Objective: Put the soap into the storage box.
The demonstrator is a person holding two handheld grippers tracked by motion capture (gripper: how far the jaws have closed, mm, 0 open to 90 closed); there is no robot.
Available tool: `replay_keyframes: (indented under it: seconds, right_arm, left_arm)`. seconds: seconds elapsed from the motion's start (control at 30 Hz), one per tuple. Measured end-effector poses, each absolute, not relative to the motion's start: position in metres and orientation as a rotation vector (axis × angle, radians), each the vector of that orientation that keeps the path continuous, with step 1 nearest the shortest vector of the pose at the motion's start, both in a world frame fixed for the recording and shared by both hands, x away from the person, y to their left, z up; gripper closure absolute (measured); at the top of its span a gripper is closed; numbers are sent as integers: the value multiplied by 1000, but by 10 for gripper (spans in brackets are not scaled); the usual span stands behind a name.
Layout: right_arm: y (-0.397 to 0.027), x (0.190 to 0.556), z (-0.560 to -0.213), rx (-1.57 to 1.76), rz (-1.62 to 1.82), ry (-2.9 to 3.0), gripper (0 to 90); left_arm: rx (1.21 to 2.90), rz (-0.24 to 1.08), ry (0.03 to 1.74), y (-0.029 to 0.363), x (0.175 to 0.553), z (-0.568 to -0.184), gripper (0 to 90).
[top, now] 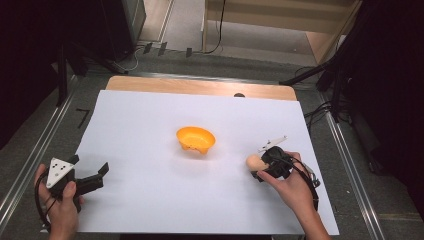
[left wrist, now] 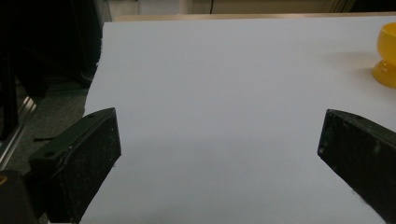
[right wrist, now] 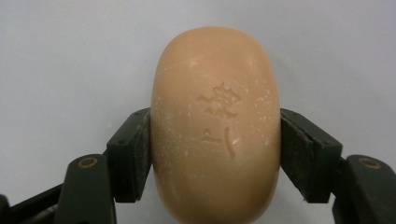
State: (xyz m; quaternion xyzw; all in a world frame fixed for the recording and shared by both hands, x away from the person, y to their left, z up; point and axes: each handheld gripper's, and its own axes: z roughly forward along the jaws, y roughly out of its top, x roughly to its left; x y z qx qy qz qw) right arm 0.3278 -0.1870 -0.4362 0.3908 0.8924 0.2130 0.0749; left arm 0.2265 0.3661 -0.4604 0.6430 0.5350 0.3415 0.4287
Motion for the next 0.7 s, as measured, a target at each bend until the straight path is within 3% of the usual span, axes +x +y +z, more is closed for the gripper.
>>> replay_keyframes:
  seconds: [0.27,0.43,0.5,0.57,0.7]
  right_arm:
    - [-174,337,-426,1113,636,2701,334]
    - [-166,342,-420,1083,646,2705,333]
    - [-162,343,-419,1072,648,2709,333]
    - [-158,346,-417,1052,653,2715,333]
    - [-148,350,-412,1031,657,2720,333]
  left_arm:
    - [1545,912,1383,366,225,-460,0]
    - [1562,872,1366,368,225,-460,0]
    - [1569,872,1362,368,225,-460,40]
    - [1568,874,1368,368,226,-460,162]
    - [1568,868,1373,368,227,-460,139]
